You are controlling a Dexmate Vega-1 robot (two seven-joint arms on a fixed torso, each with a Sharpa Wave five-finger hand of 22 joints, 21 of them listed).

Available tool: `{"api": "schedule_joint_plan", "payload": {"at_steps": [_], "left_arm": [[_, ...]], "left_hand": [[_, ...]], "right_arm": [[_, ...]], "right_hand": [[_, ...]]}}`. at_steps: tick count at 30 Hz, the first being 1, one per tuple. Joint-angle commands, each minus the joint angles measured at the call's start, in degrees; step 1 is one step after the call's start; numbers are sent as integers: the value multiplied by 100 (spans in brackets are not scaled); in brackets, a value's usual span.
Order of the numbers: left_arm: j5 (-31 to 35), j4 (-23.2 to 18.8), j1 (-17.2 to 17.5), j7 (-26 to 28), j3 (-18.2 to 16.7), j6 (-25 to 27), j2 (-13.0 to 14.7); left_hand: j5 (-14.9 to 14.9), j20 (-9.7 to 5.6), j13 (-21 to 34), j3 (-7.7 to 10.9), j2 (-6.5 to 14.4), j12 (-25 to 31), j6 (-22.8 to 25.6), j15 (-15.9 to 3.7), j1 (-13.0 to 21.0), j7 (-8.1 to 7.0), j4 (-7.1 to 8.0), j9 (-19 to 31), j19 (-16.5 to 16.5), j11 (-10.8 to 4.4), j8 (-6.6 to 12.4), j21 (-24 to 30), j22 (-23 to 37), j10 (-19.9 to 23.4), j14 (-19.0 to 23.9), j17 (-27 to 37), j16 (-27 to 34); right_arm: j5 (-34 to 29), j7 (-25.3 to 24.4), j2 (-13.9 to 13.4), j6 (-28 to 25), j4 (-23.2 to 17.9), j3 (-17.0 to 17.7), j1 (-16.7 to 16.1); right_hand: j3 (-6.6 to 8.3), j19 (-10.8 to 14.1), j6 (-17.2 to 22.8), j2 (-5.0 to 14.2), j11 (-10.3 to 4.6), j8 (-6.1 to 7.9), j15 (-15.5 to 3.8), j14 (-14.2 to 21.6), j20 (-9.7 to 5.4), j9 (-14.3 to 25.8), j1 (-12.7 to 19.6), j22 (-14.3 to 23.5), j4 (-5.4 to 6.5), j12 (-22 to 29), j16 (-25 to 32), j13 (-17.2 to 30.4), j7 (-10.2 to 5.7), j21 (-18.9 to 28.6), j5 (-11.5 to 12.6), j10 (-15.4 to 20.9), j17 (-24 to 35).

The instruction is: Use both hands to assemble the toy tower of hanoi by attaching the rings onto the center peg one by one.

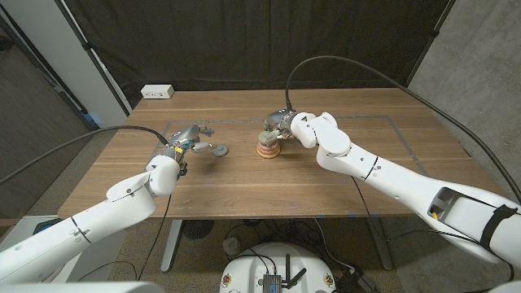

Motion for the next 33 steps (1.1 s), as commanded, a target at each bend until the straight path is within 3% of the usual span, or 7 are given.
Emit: {"api": "schedule_joint_plan", "payload": {"at_steps": [1, 33], "left_arm": [[-17, -15, 16, -18, 0, 4, 18], [-32, -113, 105, 53, -40, 100, 33]], "left_hand": [[5, -780, 20, 50, 21, -23, 72, -335, 33, 7, -5, 22, 47, -13, -10, 42, 9, 59, 31, 6, 39], [3, -780, 34, 67, 27, -20, 92, -335, 25, -5, -6, 24, 45, -33, -13, 49, 7, 88, 25, -5, 40]], "right_arm": [[0, -12, -6, -27, 90, -81, 46], [-25, 58, -71, -111, 154, -168, 93]], "right_hand": [[191, 17, 359, 221, -363, 32, -53, 46, -413, 31, -95, 14, 140, 18, 33, 13, -316, -31, 46, 396, 8], [224, -18, 391, 203, -341, 22, -51, 11, -411, 40, -120, 4, 138, -29, 21, 24, -339, -44, 62, 349, 7]]}}
